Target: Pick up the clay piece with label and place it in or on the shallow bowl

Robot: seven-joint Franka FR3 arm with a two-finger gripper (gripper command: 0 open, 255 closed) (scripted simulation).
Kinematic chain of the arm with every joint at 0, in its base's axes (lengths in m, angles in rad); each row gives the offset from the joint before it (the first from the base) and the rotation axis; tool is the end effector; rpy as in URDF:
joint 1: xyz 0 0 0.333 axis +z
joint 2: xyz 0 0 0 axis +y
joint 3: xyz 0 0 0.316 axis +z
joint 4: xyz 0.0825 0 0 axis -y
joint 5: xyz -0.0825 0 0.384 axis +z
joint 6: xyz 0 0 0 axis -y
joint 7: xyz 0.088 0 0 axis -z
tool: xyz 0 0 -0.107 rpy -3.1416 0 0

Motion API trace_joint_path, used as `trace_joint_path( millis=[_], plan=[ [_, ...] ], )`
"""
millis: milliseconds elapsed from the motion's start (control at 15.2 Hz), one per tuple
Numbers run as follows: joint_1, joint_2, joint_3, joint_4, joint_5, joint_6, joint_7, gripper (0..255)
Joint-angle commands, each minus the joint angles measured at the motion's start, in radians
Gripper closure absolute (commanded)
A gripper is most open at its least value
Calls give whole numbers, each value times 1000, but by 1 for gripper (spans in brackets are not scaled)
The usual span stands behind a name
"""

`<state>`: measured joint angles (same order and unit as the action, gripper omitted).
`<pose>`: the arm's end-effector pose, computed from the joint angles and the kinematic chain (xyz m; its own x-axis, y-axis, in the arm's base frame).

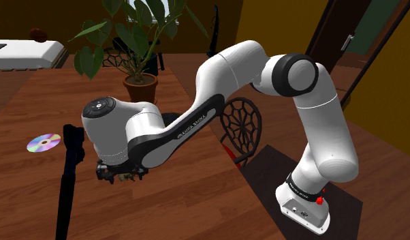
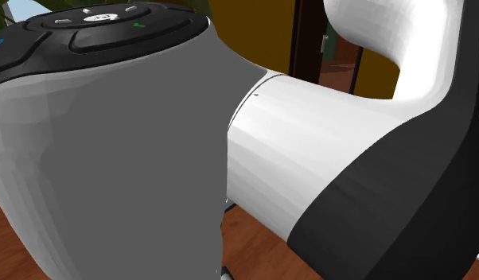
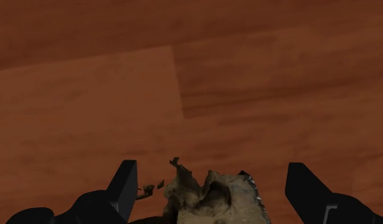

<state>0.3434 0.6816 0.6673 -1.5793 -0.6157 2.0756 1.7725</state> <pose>0.4482 0.5271 0.3004 0.8406 -0.5259 0.1302 -0.5303 -0.8478 -0.0010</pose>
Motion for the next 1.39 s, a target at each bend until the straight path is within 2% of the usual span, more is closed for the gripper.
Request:
trace_joint_path(
  millis=[0, 330, 396, 990, 1320],
  plan=[
    [0, 2, -1, -2, -2, 4, 1, 0],
    [0, 2, -1, -2, -2, 4, 1, 0],
    [0, 2, -1, -2, -2, 4, 1, 255],
    [0, 2, -1, -2, -2, 4, 1, 255],
    [-9, -31, 17, 15, 23, -40, -18, 255]
  ],
)
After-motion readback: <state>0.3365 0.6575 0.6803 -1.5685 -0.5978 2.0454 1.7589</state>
